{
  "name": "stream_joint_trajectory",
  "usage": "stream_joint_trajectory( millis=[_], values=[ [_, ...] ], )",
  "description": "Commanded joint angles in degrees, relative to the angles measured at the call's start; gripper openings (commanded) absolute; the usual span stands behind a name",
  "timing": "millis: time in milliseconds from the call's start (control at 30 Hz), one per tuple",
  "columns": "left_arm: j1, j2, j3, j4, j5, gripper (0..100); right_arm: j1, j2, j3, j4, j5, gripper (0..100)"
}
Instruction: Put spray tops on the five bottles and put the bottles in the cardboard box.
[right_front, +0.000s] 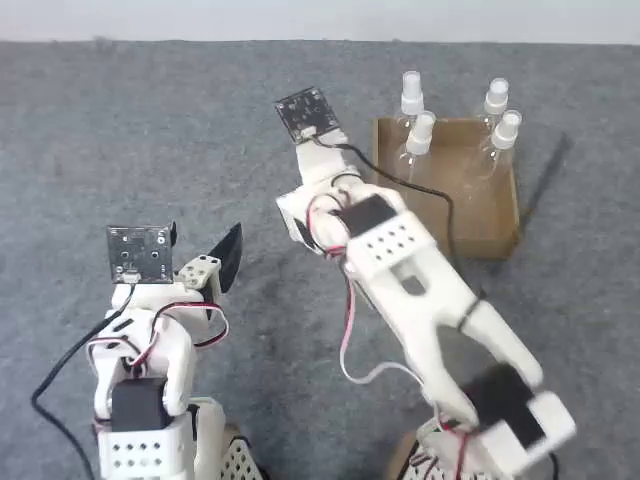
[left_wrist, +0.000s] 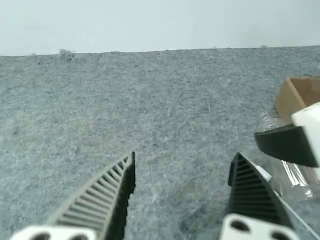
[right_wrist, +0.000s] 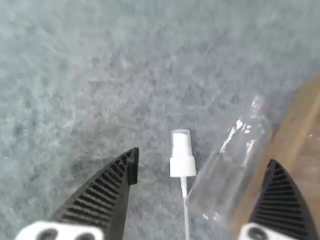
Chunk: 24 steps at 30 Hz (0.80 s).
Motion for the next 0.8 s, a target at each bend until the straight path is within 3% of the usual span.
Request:
stream_joint_trajectory(
  millis=[0,267,767],
  values=[
    [0.09,-0.44,-2.77,0.18,0.79,28,0.57,5.76,-8.79,0.31,-1.32,32.2],
    [0.09,-0.44,-2.77,0.18,0.79,28,5.67,12.62,-11.6,-0.57,-1.41,32.1],
    [0.18,-0.44,-2.77,0.18,0.79,28,5.76,19.65,-11.6,-5.49,-1.23,32.1]
  ],
)
